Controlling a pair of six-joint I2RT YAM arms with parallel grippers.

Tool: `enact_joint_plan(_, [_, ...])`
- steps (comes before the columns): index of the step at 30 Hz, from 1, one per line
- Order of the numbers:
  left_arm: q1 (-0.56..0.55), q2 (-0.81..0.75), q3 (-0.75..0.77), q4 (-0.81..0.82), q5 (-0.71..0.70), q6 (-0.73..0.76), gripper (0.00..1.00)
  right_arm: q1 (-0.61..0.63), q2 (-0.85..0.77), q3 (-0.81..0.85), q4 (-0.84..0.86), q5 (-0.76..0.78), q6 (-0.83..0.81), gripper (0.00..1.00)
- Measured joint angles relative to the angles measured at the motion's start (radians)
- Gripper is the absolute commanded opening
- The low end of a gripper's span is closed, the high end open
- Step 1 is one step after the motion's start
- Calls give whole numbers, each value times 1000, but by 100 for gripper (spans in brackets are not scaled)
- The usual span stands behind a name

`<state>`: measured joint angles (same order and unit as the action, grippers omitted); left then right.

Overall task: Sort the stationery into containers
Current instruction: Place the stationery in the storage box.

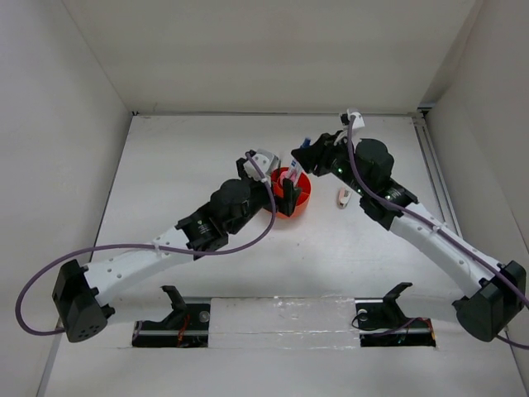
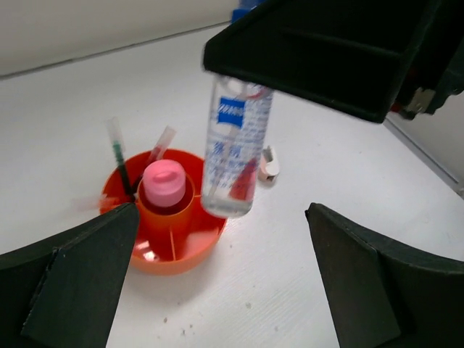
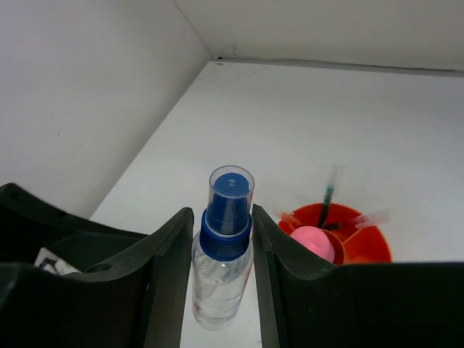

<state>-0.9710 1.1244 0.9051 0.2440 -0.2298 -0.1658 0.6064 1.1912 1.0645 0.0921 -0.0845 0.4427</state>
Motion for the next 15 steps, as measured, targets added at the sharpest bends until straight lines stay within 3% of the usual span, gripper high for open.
enact_joint_plan(5, [0, -45, 2, -115, -173, -80, 100, -58, 12, -21, 29, 59, -32, 0])
enact_joint_plan(10, [52, -66, 79, -316, -372, -279, 100, -96, 21, -99, 101, 128, -93, 0])
enact_joint_plan(15, [100, -66, 113, -464, -466, -433, 100, -100, 79, -117, 158, 170, -156, 0])
